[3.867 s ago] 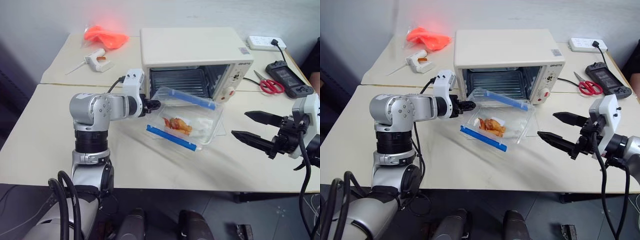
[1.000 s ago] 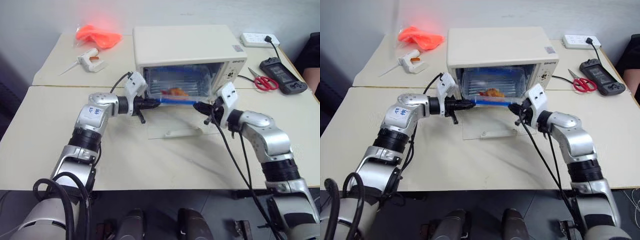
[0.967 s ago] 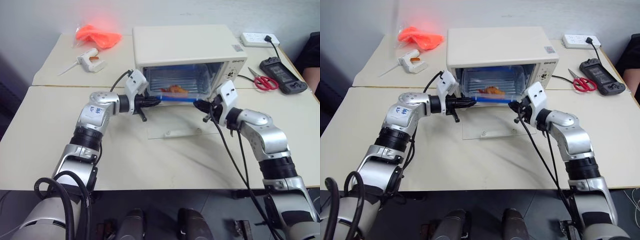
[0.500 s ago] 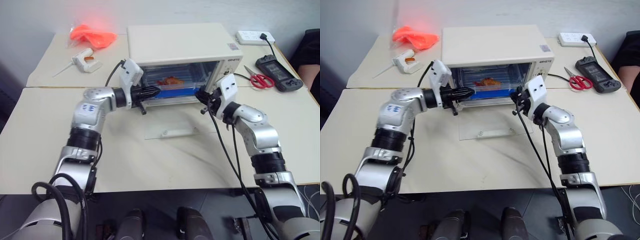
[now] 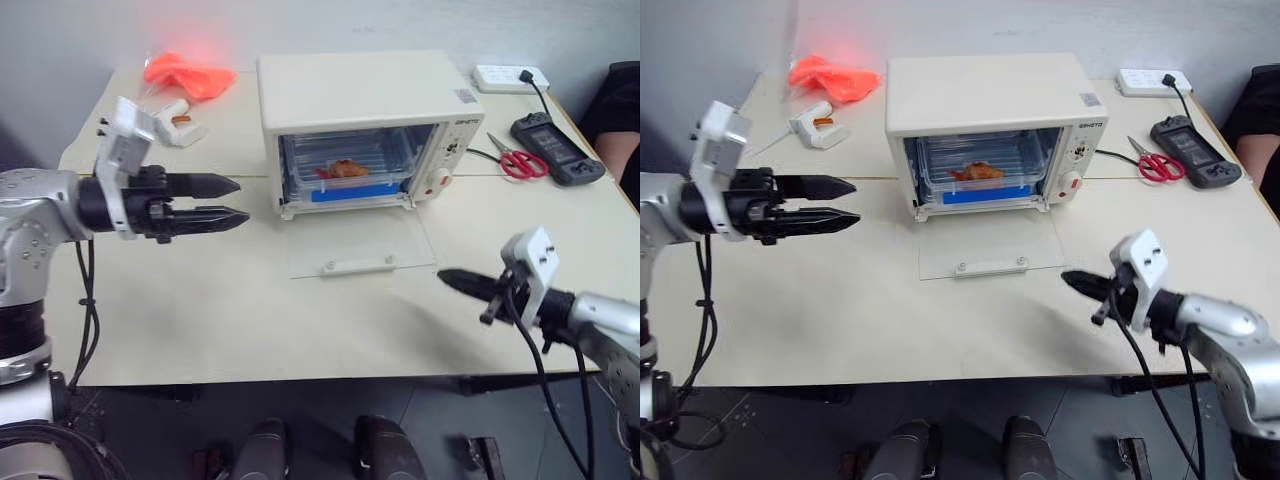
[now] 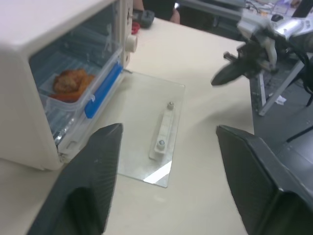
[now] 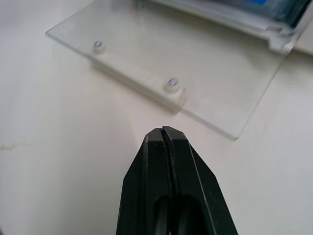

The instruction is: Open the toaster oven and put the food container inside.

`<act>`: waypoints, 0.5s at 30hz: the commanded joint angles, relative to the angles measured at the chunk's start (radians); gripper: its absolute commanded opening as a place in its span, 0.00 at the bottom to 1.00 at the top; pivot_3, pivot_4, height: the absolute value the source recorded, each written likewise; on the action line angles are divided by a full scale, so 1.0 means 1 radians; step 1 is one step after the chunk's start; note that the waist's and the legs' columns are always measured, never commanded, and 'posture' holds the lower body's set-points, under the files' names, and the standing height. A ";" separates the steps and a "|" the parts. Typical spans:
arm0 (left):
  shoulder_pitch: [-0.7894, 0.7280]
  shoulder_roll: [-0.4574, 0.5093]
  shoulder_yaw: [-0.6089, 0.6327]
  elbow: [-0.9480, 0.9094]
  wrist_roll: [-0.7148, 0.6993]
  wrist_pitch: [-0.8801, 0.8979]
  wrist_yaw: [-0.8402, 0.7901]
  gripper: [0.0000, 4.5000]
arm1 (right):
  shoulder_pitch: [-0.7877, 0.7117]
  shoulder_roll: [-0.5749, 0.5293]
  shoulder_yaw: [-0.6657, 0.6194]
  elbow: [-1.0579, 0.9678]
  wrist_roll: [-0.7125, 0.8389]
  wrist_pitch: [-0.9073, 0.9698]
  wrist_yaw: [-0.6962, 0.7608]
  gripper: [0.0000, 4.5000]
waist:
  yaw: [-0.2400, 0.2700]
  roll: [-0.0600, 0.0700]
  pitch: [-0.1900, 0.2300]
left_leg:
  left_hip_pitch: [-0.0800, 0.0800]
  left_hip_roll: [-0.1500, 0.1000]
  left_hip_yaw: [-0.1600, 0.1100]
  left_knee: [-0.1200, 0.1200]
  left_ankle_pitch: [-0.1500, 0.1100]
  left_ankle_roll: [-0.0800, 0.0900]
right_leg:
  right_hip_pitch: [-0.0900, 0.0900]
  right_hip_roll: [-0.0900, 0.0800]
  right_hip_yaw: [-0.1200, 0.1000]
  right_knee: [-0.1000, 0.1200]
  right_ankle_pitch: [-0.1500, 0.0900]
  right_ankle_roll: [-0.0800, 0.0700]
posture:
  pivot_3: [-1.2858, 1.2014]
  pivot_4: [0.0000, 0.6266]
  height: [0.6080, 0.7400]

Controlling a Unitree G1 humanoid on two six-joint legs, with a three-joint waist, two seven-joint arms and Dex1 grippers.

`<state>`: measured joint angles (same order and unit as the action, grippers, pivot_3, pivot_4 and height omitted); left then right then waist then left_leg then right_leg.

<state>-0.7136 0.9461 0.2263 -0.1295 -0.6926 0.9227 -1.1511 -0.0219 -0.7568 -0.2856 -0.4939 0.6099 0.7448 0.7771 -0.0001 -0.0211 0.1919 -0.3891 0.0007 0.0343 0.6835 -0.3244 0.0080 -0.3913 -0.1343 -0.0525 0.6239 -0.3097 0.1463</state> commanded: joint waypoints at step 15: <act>-0.030 0.041 0.006 -0.070 -0.078 -0.009 0.005 1.00 | -0.220 0.259 0.197 0.358 -0.258 -0.249 -0.218 0.00 | -0.004 0.000 0.000 | 0.000 0.000 0.002 -0.002 0.000 0.000 | -0.003 0.001 0.003 0.002 0.000 0.000 | 0.52 0.24 1.00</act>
<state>-0.7245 0.9777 0.2196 -0.1804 -0.7578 0.9341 -1.1485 -0.2191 -0.5000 -0.0798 -0.1368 0.3533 0.5322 0.5522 -0.0040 -0.0207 0.1921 -0.3888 0.0005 0.0367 0.6820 -0.3245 0.0078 -0.3947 -0.1337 -0.0493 0.6256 -0.3098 0.1460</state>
